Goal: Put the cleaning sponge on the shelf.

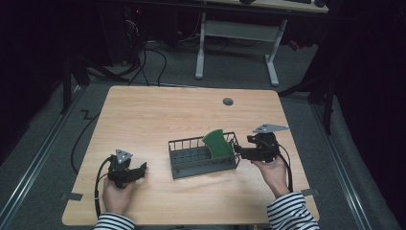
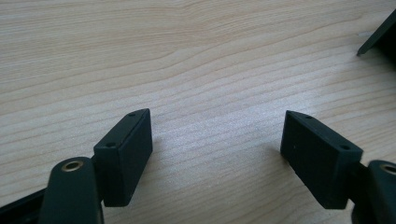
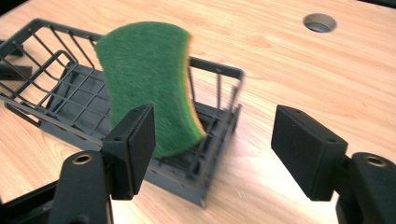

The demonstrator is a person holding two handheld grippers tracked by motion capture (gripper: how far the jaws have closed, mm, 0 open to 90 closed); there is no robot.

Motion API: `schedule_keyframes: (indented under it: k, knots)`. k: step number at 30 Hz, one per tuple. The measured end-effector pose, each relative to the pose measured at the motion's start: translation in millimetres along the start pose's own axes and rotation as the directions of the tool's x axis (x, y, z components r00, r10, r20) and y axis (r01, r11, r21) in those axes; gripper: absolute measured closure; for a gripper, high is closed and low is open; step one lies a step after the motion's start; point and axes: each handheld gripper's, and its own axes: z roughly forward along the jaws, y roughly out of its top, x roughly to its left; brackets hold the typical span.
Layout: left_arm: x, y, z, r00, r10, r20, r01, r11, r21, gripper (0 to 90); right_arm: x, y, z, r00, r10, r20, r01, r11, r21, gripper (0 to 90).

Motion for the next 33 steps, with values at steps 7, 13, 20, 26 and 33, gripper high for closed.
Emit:
schedule_keyframes:
  k: [7,13,20,26,33]
  knots:
    - [-0.2,0.0,0.1,1.0000,0.001,-0.002,-0.001,1.0000,0.000,25.5,-16.8,-17.4,-12.8,0.9984,0.049,0.027,-0.049,0.999,-0.020,32.4]
    - [-0.2,0.0,0.1,1.0000,0.001,-0.002,-0.001,1.0000,0.000,25.5,-28.4,-30.8,-21.6,0.9949,0.091,0.044,-0.089,0.995,-0.043,33.1]
    - [-0.3,0.0,0.1,1.0000,0.002,-0.002,-0.002,1.0000,0.000,25.5,-42.7,-48.9,-30.5,0.9884,0.143,0.052,-0.139,0.988,-0.072,33.7]
    - [-0.4,0.0,0.1,1.0000,0.003,-0.003,-0.003,1.0000,0.000,25.5,-53.7,-67.3,-35.8,0.9799,0.190,0.059,-0.186,0.979,-0.080,34.3]
    - [-0.3,0.0,0.1,1.0000,0.000,-0.002,0.000,1.0000,-0.001,25.5,-59.8,-88.2,-32.9,0.9733,0.217,0.076,-0.211,0.975,-0.073,34.5]
